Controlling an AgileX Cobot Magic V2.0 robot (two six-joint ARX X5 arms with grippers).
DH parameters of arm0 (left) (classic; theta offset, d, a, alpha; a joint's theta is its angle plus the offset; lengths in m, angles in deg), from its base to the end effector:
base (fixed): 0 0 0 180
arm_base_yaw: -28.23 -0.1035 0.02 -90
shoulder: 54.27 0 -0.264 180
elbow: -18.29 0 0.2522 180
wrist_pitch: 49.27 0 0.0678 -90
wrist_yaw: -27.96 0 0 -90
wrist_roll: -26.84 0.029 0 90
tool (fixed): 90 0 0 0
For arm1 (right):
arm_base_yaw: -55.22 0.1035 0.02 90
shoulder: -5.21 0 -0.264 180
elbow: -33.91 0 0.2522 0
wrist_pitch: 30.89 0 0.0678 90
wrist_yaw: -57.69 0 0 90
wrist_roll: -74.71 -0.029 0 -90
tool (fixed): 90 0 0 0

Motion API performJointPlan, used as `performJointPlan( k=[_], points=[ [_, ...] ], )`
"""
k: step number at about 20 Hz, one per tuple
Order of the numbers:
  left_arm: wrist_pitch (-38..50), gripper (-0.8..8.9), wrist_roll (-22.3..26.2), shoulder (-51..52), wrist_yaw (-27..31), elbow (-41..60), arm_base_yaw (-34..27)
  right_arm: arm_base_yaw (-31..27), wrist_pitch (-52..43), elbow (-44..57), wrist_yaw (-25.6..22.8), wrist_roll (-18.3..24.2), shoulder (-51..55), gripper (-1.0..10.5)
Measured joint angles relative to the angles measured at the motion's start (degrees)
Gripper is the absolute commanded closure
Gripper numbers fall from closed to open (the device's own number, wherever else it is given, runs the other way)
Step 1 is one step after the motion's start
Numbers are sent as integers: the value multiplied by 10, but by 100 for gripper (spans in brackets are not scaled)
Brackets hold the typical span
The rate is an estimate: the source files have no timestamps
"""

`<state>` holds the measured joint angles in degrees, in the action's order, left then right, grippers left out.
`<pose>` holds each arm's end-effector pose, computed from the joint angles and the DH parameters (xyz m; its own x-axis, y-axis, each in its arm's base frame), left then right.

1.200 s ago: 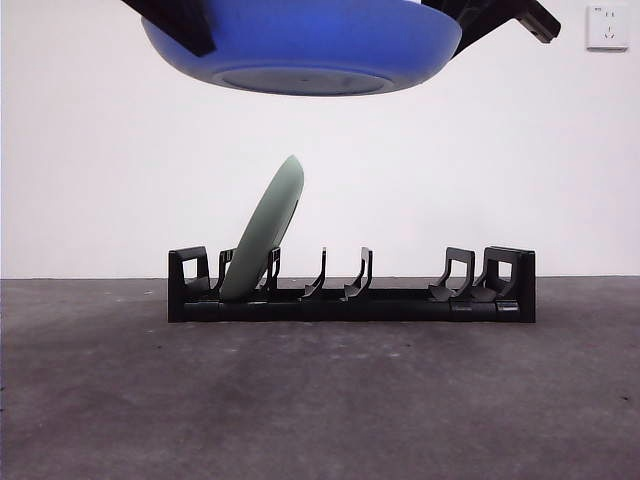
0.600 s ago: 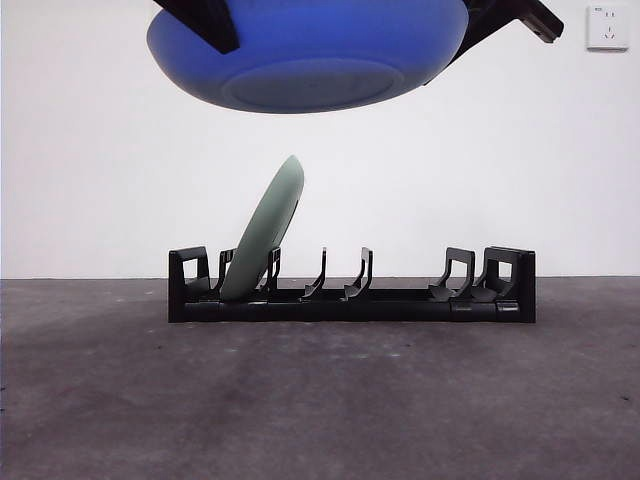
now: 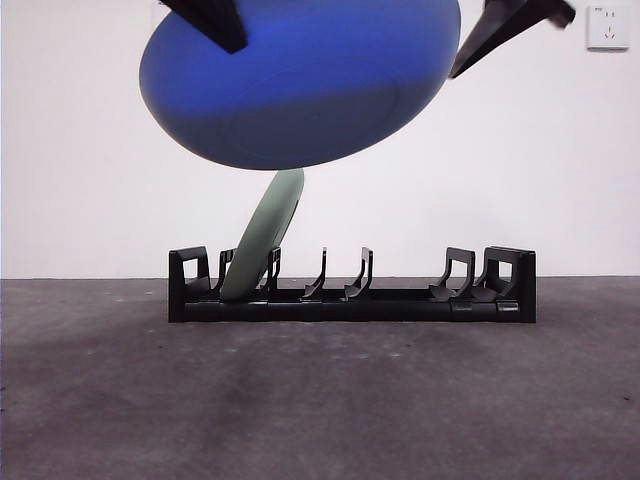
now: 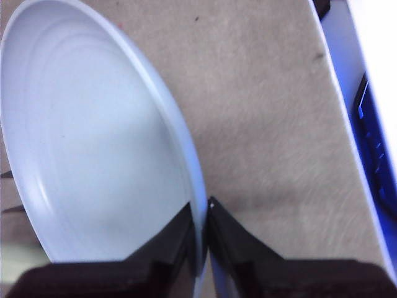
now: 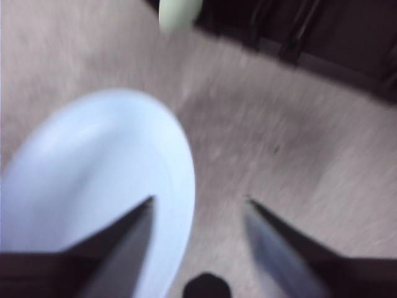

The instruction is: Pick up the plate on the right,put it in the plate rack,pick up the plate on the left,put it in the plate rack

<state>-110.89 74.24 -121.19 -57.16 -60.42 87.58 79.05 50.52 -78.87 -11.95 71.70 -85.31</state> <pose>0.1172 -0.1930 0.3240 0.4008 -0.5096 -0.7614 0.8480 -0.1081 0.5188 0.2745 0.1323 0.3815 0.2992 0.5125 -0.8049 -0.5000 0.8026 0.3252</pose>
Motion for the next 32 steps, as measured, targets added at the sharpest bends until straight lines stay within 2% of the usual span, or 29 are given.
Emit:
performJointPlan(
  k=[2,6,7,9,13,15,19,21,24,28,32],
  points=[
    [14,822,-20,-6,-41,0,-2,-7,-1,-27,-18,1,19,627],
    [138,822,-95,-45,-91,0,-28,-10,-47,-56,-152,3,111,632],
    [175,822,-119,-55,-104,0,-38,-10,-47,-57,-167,3,136,632],
    [262,822,-179,-81,-130,0,-64,-10,-40,-59,-174,3,183,632],
    [457,822,-327,-142,-181,0,-129,-10,24,-59,-174,5,249,634],
    [549,822,-402,-175,-186,0,-158,-10,66,-59,-174,9,270,635],
    [645,822,-483,-220,-186,0,-190,-10,100,-58,-174,11,286,636],
    [676,822,-511,-247,-186,-1,-203,-10,100,-52,-170,11,294,636],
    [671,822,-531,-301,-186,-30,-219,-10,100,-35,-142,11,301,636],
    [671,822,-535,-354,-177,-93,-234,-10,100,19,-124,11,306,636],
    [672,822,-535,-386,-168,-107,-253,-10,100,96,-124,11,313,636]
  ],
)
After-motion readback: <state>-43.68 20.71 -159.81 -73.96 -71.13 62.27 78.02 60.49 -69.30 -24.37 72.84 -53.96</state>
